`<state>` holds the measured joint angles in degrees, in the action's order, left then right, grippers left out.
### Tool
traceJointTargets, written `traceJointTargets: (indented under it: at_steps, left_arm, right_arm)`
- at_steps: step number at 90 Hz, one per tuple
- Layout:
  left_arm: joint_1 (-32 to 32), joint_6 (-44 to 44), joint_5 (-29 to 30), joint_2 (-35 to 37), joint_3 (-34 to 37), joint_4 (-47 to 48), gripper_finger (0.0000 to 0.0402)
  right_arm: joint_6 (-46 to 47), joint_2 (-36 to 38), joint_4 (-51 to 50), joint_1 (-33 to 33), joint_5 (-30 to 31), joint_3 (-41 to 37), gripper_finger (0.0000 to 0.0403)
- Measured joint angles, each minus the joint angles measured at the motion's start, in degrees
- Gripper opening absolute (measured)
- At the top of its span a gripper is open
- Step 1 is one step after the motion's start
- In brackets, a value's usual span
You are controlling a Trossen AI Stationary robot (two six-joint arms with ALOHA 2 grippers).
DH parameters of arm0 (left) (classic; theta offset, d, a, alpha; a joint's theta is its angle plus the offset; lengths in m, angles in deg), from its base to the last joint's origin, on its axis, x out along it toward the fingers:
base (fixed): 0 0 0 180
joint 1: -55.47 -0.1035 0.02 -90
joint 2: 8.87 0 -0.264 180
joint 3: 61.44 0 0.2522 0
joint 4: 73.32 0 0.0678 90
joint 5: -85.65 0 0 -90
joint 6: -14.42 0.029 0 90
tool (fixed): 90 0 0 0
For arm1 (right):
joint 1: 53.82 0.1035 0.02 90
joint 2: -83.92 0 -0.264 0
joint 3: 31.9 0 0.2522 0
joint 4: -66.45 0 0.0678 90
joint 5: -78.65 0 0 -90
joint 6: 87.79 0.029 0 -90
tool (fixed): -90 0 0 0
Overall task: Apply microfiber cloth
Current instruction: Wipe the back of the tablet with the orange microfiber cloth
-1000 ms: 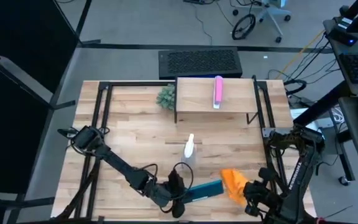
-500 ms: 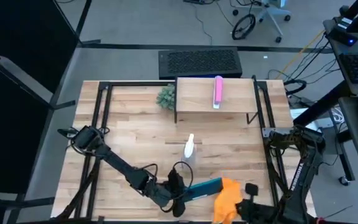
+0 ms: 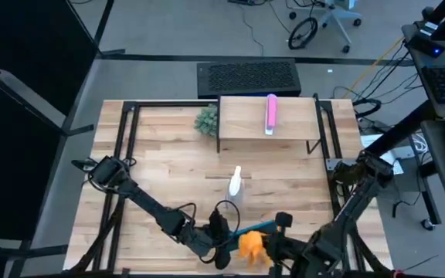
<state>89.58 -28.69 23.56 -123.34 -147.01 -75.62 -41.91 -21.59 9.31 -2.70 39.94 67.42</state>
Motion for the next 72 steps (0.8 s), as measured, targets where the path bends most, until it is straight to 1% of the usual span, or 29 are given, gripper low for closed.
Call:
traceJointTargets:
  at_steps: [28,44,72]
  left_arm:
    - [-0.13,1.10,0.68,-0.11,-0.22,-0.93,0.0004]
    - [-0.12,1.51,0.67,-0.15,-0.50,-1.17,0.0004]
    - [-0.13,1.72,0.71,-0.15,-0.61,-0.70,0.0004]
  right_arm:
    - [0.32,-4.25,0.62,-2.87,-0.07,0.07,0.0000]
    - [0.50,-4.23,-0.78,-2.87,-0.16,0.13,0.0000]
    - [4.23,-4.27,-5.39,-2.74,-0.10,0.13,0.0000]
